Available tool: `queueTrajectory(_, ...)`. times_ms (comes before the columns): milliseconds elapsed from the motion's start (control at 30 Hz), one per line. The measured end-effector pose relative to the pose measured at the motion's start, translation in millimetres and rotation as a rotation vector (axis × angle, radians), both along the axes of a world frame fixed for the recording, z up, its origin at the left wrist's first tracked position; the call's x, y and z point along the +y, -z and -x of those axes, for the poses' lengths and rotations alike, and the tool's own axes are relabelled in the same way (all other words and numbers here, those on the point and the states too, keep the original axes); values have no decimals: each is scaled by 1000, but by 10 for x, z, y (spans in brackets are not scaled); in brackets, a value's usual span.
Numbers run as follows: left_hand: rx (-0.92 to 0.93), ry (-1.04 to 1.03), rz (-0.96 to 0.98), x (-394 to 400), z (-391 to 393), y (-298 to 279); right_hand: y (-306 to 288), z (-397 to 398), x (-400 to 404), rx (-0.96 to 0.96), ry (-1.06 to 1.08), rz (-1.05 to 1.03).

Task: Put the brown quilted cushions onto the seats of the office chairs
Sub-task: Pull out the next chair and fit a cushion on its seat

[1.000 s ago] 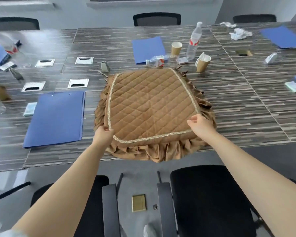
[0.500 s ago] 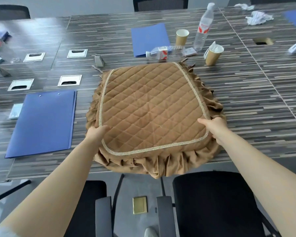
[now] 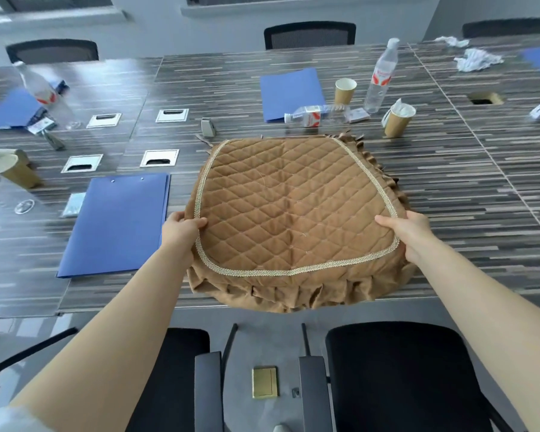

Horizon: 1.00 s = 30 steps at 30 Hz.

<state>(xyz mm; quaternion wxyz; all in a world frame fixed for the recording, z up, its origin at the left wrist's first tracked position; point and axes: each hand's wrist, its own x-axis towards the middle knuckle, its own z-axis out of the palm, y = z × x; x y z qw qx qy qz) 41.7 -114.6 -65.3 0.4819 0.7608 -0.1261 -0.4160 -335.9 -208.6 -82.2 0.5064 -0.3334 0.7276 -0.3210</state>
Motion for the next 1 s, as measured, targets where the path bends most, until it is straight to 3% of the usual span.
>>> queueTrajectory(333,-40,-62,105,1177,-281,-373,-573,-282,1065,-65,8,153)
queueTrajectory(667,24,-175,205,3493,-1014,-564,-889,-1096,3122,-106,-39,328)
queueTrajectory(1000,-50,-261,9,5779,-1507,-773,-1166,-2014,4909,99,-233,505)
